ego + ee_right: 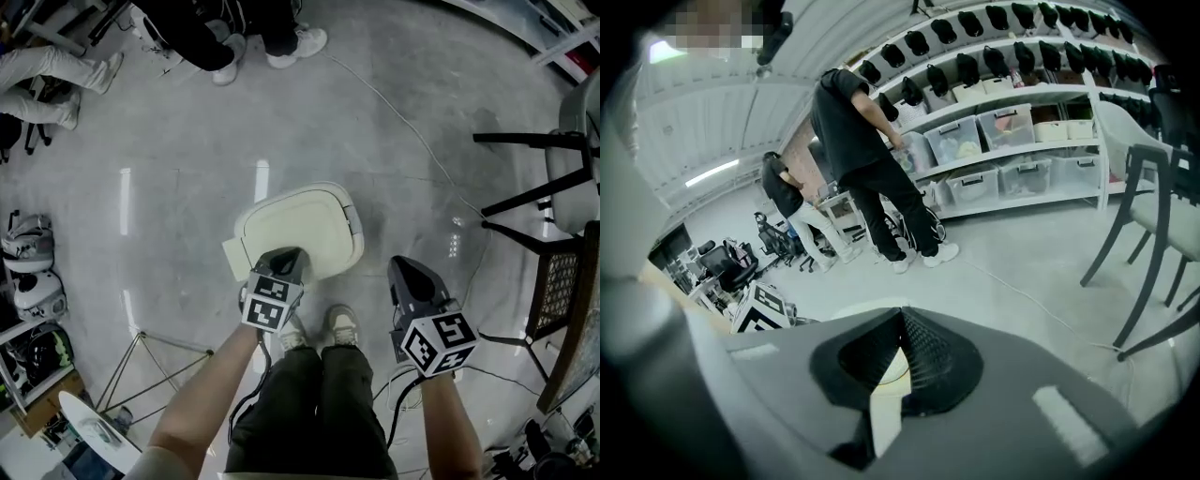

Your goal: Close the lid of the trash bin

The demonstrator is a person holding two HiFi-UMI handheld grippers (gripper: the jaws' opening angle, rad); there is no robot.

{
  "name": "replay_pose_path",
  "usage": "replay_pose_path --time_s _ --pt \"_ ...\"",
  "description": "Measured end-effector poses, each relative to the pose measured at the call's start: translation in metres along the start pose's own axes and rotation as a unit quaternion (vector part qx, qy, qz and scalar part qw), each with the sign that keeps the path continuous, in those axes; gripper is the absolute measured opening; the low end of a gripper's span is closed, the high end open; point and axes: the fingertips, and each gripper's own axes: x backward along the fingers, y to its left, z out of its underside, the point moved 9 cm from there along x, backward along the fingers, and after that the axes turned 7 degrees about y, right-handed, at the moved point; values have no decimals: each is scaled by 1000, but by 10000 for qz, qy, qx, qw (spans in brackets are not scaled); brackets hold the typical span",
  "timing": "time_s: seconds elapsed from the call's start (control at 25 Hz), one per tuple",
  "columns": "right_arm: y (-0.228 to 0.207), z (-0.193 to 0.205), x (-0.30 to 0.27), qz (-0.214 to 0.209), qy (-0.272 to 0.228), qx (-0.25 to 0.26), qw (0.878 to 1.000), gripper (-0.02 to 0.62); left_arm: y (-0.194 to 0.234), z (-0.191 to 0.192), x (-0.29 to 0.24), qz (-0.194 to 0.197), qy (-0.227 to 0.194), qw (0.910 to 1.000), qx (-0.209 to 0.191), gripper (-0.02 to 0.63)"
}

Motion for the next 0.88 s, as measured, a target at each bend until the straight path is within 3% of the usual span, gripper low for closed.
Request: replay_pose_path --time_s 0.2,0.64,0.88 --pt "-4 19 -10 -50 138 -140 9998 3 -2 4 -9 -247 31 9991 -343 3" --pt "25 9 19 -208 158 -38 9997 3 -9 -8 -5 -23 643 9978 -137 3" --pt "55 -33 68 -259 -7 46 9997 3 -29 -32 74 -190 81 9997 -131 3"
